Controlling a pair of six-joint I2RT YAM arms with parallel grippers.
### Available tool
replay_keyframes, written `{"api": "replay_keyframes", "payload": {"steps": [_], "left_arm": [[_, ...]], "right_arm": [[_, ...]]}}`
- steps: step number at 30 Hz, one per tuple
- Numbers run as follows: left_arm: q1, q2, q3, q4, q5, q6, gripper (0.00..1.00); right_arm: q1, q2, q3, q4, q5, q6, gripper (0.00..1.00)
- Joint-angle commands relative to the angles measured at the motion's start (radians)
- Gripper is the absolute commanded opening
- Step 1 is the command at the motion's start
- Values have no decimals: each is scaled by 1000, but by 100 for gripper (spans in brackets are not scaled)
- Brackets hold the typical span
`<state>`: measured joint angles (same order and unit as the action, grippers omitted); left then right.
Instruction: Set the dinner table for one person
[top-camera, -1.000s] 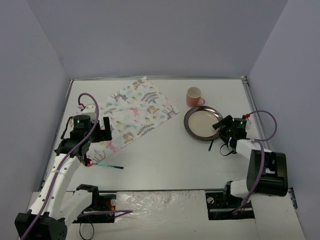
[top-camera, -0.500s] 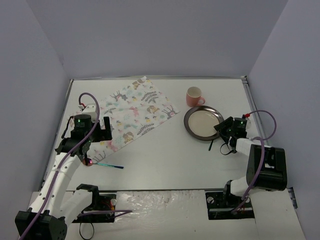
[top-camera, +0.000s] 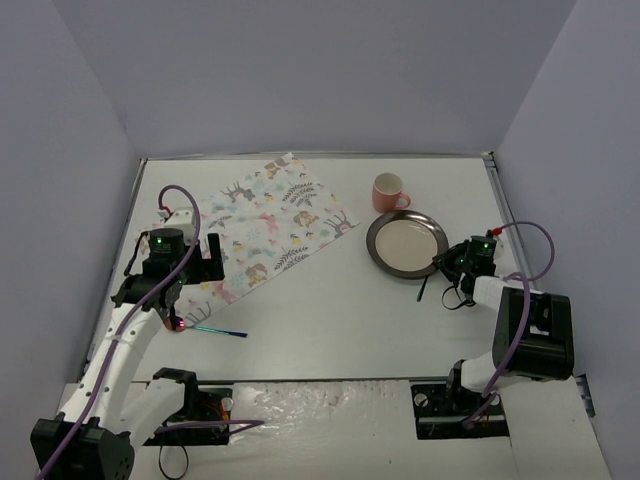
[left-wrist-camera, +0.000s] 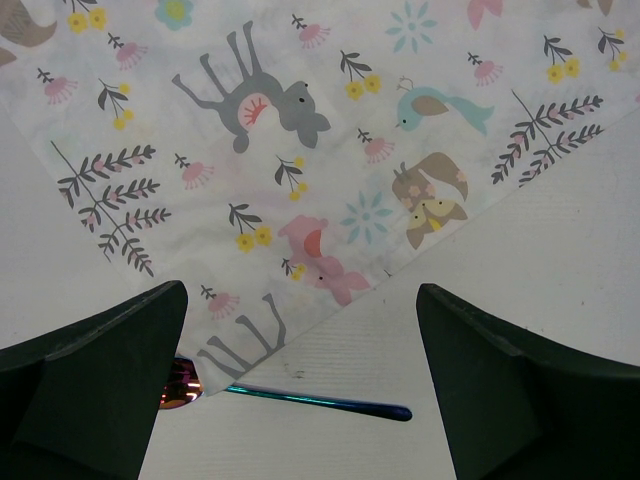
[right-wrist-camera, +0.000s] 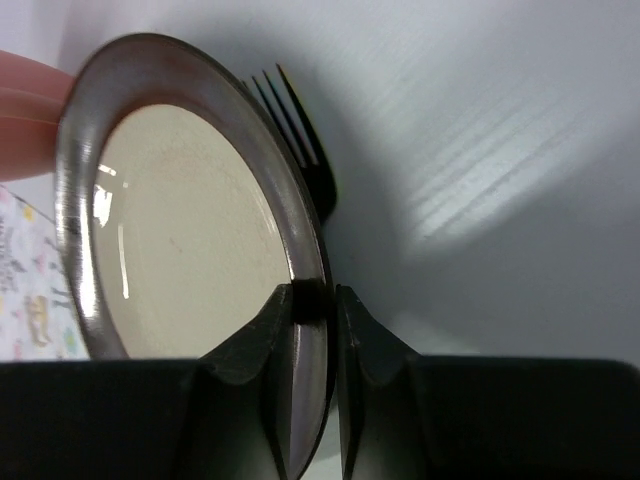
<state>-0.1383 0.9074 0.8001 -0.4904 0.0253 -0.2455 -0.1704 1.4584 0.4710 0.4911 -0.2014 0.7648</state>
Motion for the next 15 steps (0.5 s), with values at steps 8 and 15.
{"api": "replay_keyframes", "payload": {"steps": [8,15], "left_arm": [[-12,14,17,38,-16,-1,97],[-18,22,16,34,-15,-19,97]], "right_arm": [[-6,-132,29,40,-53,22,0],[-6,-270,-37,70,-142,96,0]]}}
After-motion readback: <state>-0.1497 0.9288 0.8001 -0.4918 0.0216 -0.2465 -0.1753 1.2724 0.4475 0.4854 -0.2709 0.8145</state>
